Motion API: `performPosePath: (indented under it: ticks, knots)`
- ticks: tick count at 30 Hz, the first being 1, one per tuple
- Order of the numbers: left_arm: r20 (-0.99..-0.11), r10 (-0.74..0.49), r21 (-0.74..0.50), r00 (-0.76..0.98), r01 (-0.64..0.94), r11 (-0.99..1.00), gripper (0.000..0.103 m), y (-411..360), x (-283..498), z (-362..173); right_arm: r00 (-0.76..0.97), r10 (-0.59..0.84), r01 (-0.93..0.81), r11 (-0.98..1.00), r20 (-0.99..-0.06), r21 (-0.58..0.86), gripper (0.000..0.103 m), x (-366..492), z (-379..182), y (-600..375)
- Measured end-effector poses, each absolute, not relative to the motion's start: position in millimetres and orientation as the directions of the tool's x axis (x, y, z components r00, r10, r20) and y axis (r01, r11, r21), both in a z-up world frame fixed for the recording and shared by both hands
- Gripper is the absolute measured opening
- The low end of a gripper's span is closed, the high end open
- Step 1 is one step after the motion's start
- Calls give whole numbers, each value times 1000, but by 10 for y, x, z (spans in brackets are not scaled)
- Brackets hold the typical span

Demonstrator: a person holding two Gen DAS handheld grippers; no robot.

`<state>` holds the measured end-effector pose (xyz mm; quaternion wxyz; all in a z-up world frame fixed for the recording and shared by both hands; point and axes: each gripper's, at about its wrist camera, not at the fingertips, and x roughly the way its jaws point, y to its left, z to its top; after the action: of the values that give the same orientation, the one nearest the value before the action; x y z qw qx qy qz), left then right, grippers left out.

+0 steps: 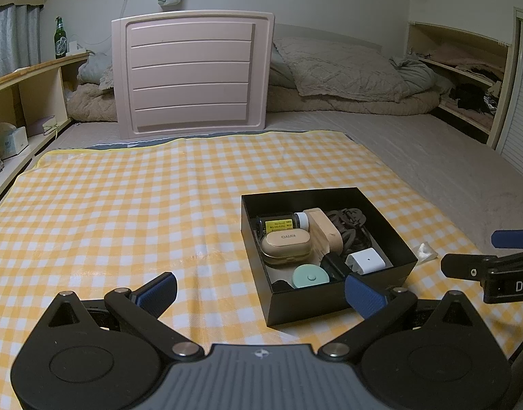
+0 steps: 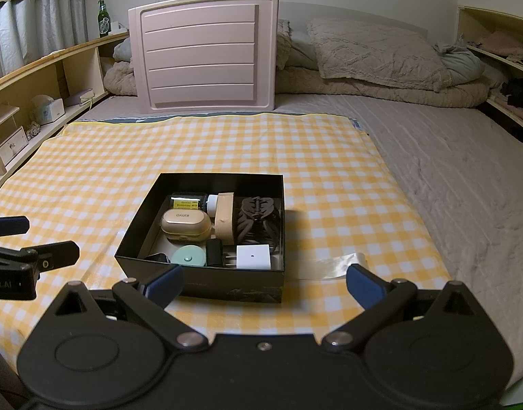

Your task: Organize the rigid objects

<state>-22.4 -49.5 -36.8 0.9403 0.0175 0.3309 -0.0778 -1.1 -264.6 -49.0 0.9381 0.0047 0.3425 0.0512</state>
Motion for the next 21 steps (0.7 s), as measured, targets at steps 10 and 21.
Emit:
performPosePath:
  ticks: [10,21]
  knots:
    - [-628,-134,-24,767,153,988,103,-487,-225,-371,760,99,-94,995,-642,42,103,-9,-490,-2644]
    - [-627,-126,-22,769,144,989,103,-464,-219,-366,760,99,-96,995,-642,39,103,-6,-492,-2652]
